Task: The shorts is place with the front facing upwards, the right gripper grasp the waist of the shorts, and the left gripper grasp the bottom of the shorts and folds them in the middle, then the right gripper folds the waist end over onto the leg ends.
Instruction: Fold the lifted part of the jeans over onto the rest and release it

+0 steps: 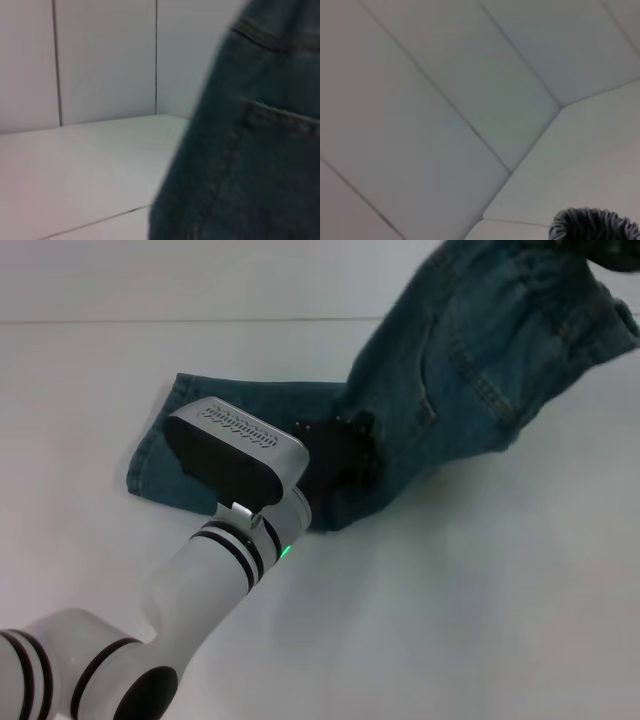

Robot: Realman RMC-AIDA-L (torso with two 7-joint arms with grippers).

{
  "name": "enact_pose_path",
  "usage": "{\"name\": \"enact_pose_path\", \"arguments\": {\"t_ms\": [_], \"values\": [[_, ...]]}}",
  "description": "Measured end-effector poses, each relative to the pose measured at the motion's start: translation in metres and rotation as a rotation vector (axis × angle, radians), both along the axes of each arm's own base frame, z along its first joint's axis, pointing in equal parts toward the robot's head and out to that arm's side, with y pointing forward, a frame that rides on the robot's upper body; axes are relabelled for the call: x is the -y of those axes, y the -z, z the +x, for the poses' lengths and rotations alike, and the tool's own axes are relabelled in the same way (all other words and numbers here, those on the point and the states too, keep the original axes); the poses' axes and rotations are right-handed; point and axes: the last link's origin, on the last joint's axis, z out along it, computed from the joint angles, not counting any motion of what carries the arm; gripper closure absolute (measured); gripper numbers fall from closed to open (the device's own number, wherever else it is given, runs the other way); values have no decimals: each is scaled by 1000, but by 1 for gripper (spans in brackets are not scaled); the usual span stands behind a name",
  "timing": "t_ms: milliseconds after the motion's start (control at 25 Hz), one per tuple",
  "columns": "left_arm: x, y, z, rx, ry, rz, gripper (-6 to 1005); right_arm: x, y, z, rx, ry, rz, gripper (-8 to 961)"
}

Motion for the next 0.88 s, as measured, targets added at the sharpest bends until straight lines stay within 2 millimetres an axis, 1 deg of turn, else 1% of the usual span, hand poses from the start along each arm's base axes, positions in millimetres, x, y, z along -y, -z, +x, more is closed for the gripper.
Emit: {"name": "enact_pose_path", "arguments": {"t_ms": [200,280,320,360,480,600,680,720,880], "values": [[4,3,1,0,12,-17,999,-22,11,-41,55,-73,-15,853],[8,6,5,4,29,-35,999,-31,20,-57,101,-99,-16,853],[9,7,8,7,36,-43,999,-37,27,-67,141,-113,-18,853],[12,9,11,14,45,-53,999,-41,32,-72,165,-121,-19,853],[18,14,21,33,70,-78,999,-49,55,-97,246,-170,-42,858],[21,15,23,39,81,-85,999,-54,78,-116,296,-212,-70,856],[21,15,23,40,83,-85,999,-56,97,-129,332,-243,-89,855],[22,15,23,41,82,-85,999,-57,107,-133,353,-252,-100,855],[27,13,9,60,26,-64,999,-55,142,-141,426,-284,-130,853]]}}
